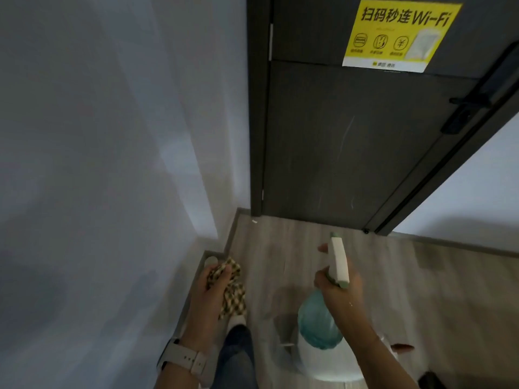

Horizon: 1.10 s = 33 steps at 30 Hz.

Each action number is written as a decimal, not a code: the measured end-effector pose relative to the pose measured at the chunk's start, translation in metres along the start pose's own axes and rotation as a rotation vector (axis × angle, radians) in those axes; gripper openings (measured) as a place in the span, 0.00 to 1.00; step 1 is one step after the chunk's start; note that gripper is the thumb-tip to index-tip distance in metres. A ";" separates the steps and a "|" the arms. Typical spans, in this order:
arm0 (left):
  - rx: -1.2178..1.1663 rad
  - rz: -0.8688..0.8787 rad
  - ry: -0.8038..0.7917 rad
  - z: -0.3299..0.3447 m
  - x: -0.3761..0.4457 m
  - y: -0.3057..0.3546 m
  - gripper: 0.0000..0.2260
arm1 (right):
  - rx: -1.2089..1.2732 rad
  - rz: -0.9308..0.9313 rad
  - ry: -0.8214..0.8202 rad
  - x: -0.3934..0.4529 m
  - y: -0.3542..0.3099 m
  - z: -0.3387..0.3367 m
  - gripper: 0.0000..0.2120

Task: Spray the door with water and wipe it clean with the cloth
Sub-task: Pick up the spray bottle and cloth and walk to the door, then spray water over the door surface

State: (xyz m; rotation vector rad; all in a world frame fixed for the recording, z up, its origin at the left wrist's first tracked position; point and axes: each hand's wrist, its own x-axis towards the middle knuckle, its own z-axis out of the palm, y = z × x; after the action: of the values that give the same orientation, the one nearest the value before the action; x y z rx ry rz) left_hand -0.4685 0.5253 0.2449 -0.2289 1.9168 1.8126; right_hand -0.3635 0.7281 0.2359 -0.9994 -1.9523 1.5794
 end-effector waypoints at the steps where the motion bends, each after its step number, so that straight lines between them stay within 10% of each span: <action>1: 0.000 0.002 -0.039 0.003 0.027 0.013 0.05 | -0.004 0.004 0.029 0.020 -0.008 0.010 0.24; 16: 0.070 0.339 -0.304 0.136 0.298 0.282 0.05 | -0.038 -0.248 0.189 0.323 -0.208 0.050 0.20; 33: 0.264 1.347 -0.209 0.255 0.348 0.651 0.03 | -0.054 -0.753 0.260 0.489 -0.548 -0.045 0.07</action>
State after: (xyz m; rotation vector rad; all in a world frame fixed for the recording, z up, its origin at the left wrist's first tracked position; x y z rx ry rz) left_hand -0.9992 0.9132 0.6669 1.6154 2.2529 2.0294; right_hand -0.7888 1.0788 0.7231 -0.3696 -1.8688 0.9270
